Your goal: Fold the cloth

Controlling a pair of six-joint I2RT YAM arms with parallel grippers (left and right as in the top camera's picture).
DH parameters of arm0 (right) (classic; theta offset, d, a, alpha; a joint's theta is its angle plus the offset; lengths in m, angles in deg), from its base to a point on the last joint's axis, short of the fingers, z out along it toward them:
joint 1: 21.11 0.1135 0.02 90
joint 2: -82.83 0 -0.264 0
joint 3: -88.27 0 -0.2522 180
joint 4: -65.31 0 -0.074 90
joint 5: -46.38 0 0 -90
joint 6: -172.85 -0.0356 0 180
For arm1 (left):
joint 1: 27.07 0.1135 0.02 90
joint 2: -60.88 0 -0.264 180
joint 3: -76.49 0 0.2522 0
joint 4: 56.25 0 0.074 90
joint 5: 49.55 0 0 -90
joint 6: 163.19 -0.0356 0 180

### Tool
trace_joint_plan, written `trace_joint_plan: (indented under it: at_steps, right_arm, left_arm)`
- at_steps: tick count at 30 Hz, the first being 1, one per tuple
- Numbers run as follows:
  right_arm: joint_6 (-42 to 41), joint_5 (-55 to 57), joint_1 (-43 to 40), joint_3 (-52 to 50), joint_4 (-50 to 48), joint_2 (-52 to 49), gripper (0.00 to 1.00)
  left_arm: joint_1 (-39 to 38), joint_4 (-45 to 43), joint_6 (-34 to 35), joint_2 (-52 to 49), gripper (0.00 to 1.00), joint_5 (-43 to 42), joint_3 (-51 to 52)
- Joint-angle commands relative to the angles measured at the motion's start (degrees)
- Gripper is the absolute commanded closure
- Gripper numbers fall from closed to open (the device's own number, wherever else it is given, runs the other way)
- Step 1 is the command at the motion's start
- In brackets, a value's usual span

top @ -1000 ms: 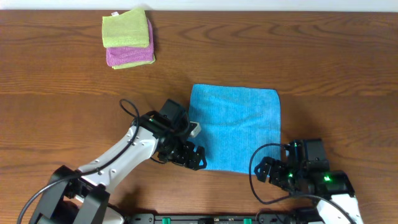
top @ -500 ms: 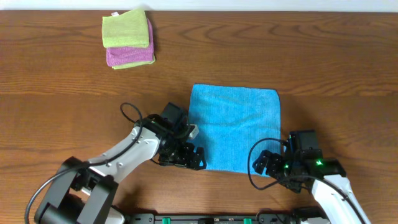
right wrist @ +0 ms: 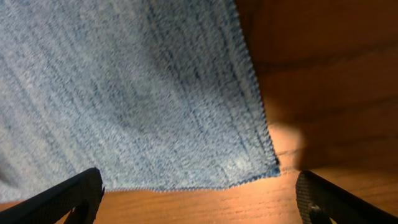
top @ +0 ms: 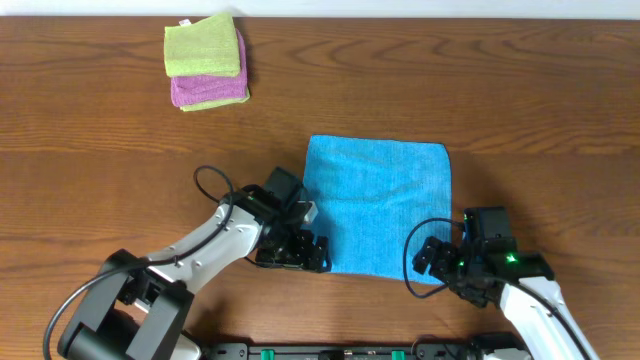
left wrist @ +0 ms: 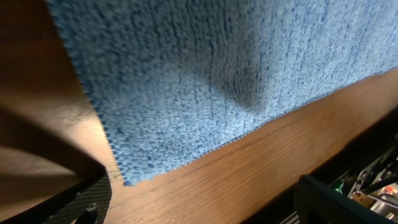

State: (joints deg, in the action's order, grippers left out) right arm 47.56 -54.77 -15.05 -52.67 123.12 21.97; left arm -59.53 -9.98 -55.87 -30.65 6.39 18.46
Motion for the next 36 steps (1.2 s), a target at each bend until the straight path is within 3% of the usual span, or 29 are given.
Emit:
trace_joint_plan:
  at_steps: [1,15,28,31,33,36]
  right_arm:
    - [-1.55,1.95,-0.52,-0.48,-0.87,-1.36,0.01]
    - [-1.53,2.84,-0.52,-0.48,-3.13,-2.80,0.01]
    - [-3.28,2.95,-0.52,-2.45,-5.90,-5.05,0.01]
    - [-3.15,2.80,-0.52,-2.45,-8.44,-6.54,0.09]
    - [-3.23,2.78,-0.52,-2.45,-9.49,-7.41,0.20]
    - [-3.67,2.01,-0.52,-2.45,-9.60,-8.57,0.25]
  left_arm:
    - [-1.05,-0.09,2.64,-1.01,0.05,1.16,0.42]
    - [-1.70,-5.57,8.70,-1.09,0.05,5.16,0.48]
    - [-1.70,-4.48,8.68,-1.09,0.05,5.35,0.50]
    - [-1.70,-4.48,8.66,-1.09,0.05,6.01,0.50]
    - [-1.70,-4.48,8.63,-1.09,0.05,6.21,0.50]
    - [-1.70,-4.35,8.66,-1.09,0.05,6.14,0.50]
